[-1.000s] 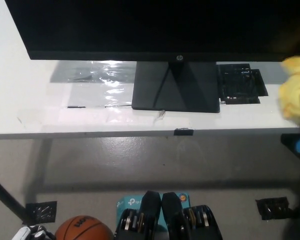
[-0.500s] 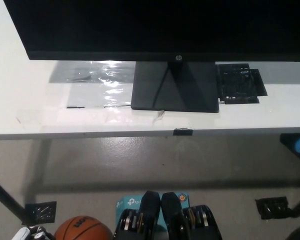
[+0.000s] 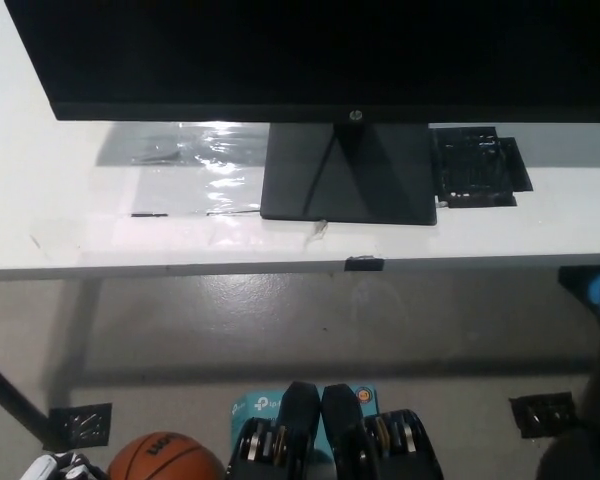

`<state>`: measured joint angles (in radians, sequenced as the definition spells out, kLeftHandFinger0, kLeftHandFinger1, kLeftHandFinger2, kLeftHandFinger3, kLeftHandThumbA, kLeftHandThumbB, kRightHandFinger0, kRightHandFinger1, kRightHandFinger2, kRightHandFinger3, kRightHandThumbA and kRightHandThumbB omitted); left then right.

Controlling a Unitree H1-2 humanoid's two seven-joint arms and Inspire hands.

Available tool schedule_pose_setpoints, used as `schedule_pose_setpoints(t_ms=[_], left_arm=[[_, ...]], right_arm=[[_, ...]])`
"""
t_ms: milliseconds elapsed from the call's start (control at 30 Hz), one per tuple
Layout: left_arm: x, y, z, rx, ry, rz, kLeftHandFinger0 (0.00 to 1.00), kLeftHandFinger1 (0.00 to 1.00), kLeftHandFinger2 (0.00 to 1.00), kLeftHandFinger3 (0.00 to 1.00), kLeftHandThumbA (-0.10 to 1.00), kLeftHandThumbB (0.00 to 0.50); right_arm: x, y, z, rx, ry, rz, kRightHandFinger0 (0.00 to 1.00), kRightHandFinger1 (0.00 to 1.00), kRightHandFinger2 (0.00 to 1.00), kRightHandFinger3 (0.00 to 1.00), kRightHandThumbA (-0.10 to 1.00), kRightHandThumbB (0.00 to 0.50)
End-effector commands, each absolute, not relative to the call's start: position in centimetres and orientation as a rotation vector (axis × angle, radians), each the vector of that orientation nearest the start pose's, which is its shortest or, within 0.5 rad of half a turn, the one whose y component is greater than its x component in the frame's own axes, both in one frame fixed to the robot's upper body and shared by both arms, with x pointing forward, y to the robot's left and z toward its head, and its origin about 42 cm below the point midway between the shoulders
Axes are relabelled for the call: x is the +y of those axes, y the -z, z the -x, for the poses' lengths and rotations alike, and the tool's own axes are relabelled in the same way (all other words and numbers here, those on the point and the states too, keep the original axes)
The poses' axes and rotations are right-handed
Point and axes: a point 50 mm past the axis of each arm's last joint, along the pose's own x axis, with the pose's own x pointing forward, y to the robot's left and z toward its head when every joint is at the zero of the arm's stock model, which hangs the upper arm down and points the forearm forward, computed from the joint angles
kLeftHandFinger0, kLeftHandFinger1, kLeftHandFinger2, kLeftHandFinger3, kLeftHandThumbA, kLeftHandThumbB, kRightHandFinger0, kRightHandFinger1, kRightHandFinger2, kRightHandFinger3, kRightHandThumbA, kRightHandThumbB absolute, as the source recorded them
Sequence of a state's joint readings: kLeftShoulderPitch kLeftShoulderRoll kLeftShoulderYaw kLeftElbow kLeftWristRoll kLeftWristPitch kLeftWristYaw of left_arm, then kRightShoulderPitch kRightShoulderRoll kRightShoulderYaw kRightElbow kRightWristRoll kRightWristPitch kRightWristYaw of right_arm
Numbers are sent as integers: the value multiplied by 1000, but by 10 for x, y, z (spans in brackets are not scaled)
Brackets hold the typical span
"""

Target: The robot uses its right hand to pick up the cloth kept in the middle of the desk and use it to wipe the monitor in the middle of the desk by swiping its screen twice

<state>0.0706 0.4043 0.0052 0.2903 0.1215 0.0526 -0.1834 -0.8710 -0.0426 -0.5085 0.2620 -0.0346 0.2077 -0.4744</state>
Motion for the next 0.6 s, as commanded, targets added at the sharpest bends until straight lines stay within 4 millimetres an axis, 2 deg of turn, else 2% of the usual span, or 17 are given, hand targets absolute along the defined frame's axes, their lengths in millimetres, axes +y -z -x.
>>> schedule_pose_setpoints(t_ms=[0, 33, 67, 100, 133, 200, 233, 300, 333, 367, 400, 467, 500, 533, 567], left_arm=[[384, -36, -237, 429, 123, -527, 701, 636, 23, 0, 741, 500], [384, -36, -237, 428, 123, -529, 715, 653, 44, 4, 744, 500], [383, -35, -236, 432, 122, -529, 725, 657, 46, 11, 739, 500], [383, -36, -235, 437, 121, -532, 727, 652, 37, 9, 739, 500], [383, -36, -235, 437, 120, -529, 730, 647, 29, 2, 730, 500], [384, -36, -233, 438, 119, -525, 731, 646, 26, 0, 726, 500], [384, -37, -234, 439, 124, -536, 734, 645, 25, 0, 750, 500], [385, -37, -233, 443, 129, -550, 746, 657, 57, 20, 762, 500], [386, -37, -232, 443, 133, -557, 754, 657, 71, 25, 754, 500], [386, -36, -232, 441, 134, -553, 757, 658, 75, 26, 752, 500], [384, -37, -231, 447, 126, -551, 762, 658, 68, 29, 738, 500], [384, -36, -229, 452, 124, -544, 762, 671, 71, 32, 726, 500], [383, -36, -228, 455, 125, -544, 771, 686, 86, 35, 723, 500], [382, -36, -228, 457, 127, -542, 799, 703, 96, 32, 712, 500], [382, -35, -227, 459, 127, -539, 807, 707, 96, 30, 710, 500]], right_arm=[[-262, -386, -505, -448, 766, -136, 145, 213, 591, 774, -100, 12], [-254, -388, -513, -452, 765, -88, 65, 111, 392, 654, -100, 0], [-243, -388, -522, -471, 754, -23, 3, 14, 320, 500, -100, 0], [-237, -385, -530, -491, 745, 34, 0, 1, 275, 402, -100, 0], [-233, -384, -533, -499, 742, 59, 0, 0, 262, 339, -100, 0], [-229, -383, -535, -504, 747, 80, 0, 0, 261, 322, -100, 0], [-220, -383, -541, -514, 723, 165, 0, 0, 240, 156, -100, 0], [-211, -380, -546, -533, 702, 235, 0, 0, 241, 19, -100, 3], [-204, -376, -550, -549, 674, 275, 0, 0, 239, 1, -100, 6], [-202, -374, -550, -561, 672, 302, 0, 0, 242, 51, -100, 0], [-198, -372, -551, -550, 668, 319, 0, 0, 260, 82, -100, 34], [-189, -366, -550, -544, 661, 363, 0, 0, 217, 318, -100, 70], [-185, -362, -549, -542, 654, 393, 0, 0, 214, 448, -100, 69], [-182, -357, -548, -549, 641, 408, 0, 0, 152, 228, -100, 13], [-173, -350, -547, -563, 616, 428, 0, 0, 153, 167, -100, 8]])
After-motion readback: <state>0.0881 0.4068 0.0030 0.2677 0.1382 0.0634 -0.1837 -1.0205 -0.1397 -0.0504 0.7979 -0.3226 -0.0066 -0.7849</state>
